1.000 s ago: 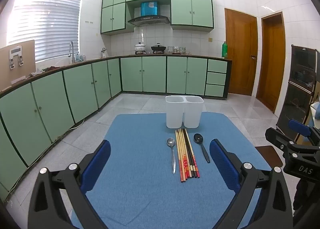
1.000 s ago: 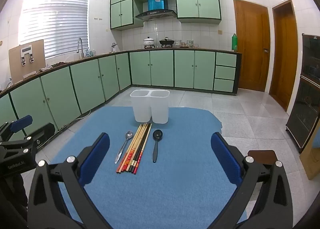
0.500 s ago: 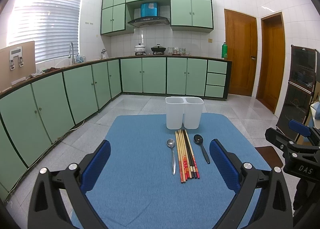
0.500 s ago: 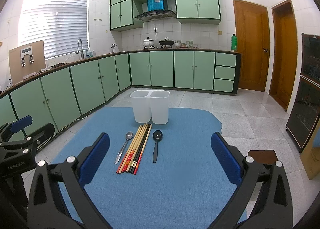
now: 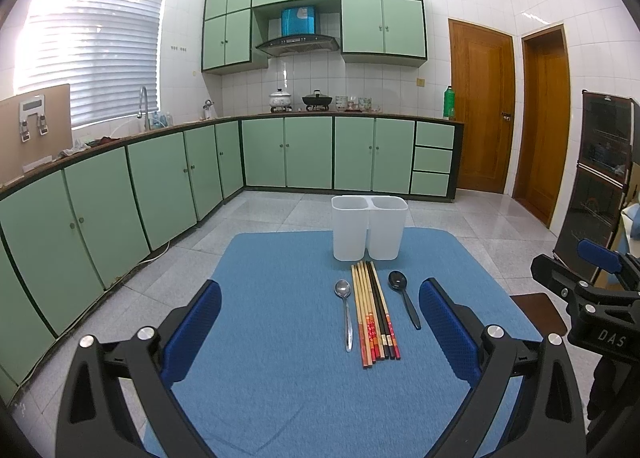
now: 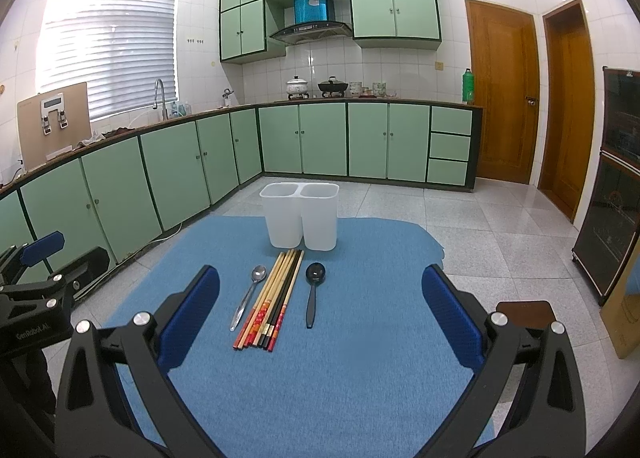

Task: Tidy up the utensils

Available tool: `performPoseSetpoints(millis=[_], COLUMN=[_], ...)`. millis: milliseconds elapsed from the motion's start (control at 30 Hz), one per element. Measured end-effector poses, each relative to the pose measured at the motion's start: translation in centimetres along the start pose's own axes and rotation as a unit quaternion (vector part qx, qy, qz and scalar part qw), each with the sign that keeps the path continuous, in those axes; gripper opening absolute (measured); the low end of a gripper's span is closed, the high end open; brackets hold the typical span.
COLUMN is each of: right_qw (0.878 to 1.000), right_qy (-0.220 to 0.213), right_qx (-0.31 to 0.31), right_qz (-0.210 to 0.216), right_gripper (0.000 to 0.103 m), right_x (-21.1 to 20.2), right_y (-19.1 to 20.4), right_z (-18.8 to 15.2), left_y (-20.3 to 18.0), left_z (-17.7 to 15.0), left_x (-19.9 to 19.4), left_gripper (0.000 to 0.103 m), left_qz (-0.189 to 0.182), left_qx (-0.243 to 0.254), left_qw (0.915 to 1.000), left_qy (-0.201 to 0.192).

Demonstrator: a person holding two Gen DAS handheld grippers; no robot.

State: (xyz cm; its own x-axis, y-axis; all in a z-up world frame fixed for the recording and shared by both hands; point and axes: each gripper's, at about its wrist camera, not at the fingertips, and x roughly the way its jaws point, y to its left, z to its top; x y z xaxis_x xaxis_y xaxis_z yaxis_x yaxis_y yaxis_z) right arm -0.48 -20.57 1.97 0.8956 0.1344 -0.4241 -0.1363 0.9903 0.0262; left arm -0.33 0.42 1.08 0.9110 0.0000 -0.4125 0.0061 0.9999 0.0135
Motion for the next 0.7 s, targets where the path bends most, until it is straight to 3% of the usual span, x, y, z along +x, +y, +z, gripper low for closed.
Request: performPoseSetpoints(millis=[700], right_qw=[1.0], right_qy=[-0.002], right_qx=[0.002], right_qz=[-0.001], right_gripper=[0.098], right_x=[0.2], right_y=[-0.03], right_z=[-0.11], left_y=[0.22], left_z=[0.18], left_x=[-0.16], left_gripper=[0.097], left_qz=[0.0], left_qx=[0.001], left_qw=[1.0], left_qy=[-0.001])
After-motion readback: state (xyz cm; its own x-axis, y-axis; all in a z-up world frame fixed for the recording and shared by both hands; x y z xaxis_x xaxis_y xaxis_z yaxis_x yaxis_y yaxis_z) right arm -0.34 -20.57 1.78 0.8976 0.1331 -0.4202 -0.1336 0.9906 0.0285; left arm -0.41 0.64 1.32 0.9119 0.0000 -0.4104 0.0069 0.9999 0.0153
